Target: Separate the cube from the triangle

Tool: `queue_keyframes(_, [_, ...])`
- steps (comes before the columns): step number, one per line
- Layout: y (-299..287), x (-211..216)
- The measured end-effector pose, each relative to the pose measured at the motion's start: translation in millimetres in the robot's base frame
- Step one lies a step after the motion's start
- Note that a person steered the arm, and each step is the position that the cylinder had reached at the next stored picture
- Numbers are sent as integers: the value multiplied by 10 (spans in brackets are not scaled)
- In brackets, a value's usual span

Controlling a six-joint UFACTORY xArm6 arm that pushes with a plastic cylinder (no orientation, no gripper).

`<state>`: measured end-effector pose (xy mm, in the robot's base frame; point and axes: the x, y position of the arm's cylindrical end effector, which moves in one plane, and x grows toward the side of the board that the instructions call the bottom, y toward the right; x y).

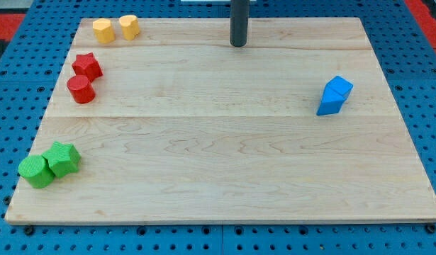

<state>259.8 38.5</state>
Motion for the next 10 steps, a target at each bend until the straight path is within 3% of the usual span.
queue_keyframes(5, [282, -58])
queue_keyframes(10, [1496, 947])
